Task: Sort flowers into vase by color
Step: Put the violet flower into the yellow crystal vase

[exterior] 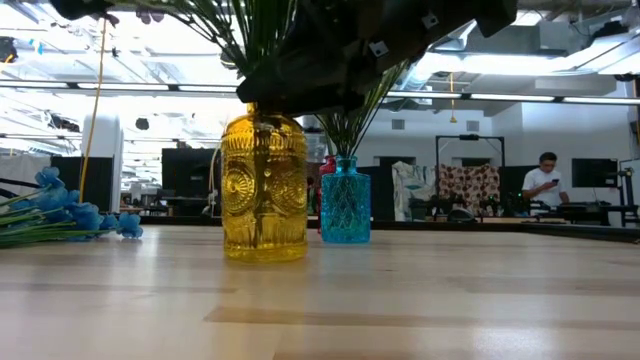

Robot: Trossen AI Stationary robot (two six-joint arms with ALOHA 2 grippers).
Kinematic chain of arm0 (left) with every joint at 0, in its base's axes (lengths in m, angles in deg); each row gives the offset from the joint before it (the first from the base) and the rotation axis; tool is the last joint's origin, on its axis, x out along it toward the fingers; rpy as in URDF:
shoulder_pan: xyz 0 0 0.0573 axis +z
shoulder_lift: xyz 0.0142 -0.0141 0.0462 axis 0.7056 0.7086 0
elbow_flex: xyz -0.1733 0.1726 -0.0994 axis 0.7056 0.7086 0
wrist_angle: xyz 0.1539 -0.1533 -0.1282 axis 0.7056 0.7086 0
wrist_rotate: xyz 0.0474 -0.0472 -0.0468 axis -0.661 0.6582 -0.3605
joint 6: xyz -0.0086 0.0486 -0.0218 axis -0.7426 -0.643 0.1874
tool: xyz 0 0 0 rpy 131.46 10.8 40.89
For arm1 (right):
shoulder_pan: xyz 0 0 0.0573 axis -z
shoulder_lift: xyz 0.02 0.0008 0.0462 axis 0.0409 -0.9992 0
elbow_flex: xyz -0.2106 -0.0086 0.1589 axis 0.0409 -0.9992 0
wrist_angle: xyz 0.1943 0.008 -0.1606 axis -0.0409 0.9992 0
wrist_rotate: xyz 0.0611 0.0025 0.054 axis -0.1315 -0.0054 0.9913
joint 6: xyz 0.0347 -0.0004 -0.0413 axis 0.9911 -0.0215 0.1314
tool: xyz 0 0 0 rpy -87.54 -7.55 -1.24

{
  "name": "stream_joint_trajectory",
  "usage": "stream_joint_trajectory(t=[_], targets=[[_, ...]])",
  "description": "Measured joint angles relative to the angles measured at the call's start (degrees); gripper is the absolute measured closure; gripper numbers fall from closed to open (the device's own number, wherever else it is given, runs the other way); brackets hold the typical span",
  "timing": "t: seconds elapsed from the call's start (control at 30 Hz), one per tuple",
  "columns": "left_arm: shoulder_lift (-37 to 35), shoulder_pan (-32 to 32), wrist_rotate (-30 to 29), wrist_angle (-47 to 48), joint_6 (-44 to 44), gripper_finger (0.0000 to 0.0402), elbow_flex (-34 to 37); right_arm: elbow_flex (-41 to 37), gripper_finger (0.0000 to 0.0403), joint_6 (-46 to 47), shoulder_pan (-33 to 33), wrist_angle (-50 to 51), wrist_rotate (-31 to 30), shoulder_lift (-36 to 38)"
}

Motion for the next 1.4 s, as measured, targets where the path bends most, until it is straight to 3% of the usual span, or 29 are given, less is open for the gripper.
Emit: stream_joint_trajectory(t=[0.3, 0.6, 1.07, 1.3, 1.4], targets=[[-0.4, -0.5, 1.4, 2.3, 2.9, 0.0200, 0.0, 0.1, 0.0226, 1.2, -0.8, 2.2, -0.1, 0.1], [-0.9, -0.5, 1.5, -9.2, -2.6, 0.0200, 0.0, 0.0, 0.0226, 1.4, -0.3, 2.1, 0.1, 0.1], [-0.8, -0.5, 15.8, -19.3, -6.4, 0.0200, 0.0, 0.0, 0.0225, 1.3, 0.4, 1.9, 0.3, 0.0], [-0.9, -0.5, 16.0, -23.0, -12.4, 0.0200, 0.0, 0.0, 0.0225, 1.3, 0.4, 1.9, 0.3, 0.0], [-0.8, -0.5, 12.8, -22.8, -14.5, 0.0200, 0.0, 0.0, 0.0225, 1.2, 0.4, 1.9, 0.3, 0.0]])
